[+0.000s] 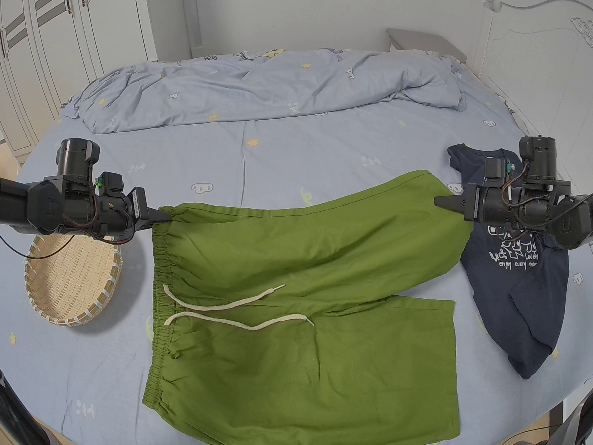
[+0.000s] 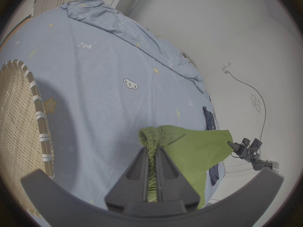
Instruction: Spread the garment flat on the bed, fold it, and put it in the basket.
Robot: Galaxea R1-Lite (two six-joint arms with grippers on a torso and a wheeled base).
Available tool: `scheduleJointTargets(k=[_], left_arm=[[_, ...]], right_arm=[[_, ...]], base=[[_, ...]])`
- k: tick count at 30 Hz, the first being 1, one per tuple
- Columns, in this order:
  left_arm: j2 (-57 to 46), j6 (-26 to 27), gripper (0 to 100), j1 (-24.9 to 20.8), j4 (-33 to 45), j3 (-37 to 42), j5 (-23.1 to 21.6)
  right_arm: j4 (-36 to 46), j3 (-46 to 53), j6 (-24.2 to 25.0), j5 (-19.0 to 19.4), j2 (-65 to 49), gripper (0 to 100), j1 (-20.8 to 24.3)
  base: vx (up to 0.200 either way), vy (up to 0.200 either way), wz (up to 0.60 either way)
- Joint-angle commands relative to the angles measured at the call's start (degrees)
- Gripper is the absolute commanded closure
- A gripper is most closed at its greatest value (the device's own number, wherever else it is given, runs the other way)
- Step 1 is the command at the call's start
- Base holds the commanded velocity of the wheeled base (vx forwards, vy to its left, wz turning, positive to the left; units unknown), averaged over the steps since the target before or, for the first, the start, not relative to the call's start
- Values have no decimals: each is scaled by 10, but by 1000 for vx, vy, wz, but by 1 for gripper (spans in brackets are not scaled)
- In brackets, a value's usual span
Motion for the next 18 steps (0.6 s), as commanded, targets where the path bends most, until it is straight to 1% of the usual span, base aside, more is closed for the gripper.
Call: scheduleJointTargets(k=[1, 2, 5, 18], left_arm=[[20, 0, 100, 3, -16, -6, 1], [24, -1, 100, 4, -24, -7, 1], [30, -4, 100, 7, -46, -7, 1], [69, -2, 100, 22, -56, -32, 1]], right_arm=[[-41, -11, -3, -31, 69, 100, 2], [-56, -11, -3, -38, 78, 100, 2], [-82, -13, -2, -39, 90, 100, 1], [-88, -65, -1, -42, 135, 100, 8]], base=[[0, 0, 0], [0, 0, 0], [0, 0, 0], [0, 0, 0]])
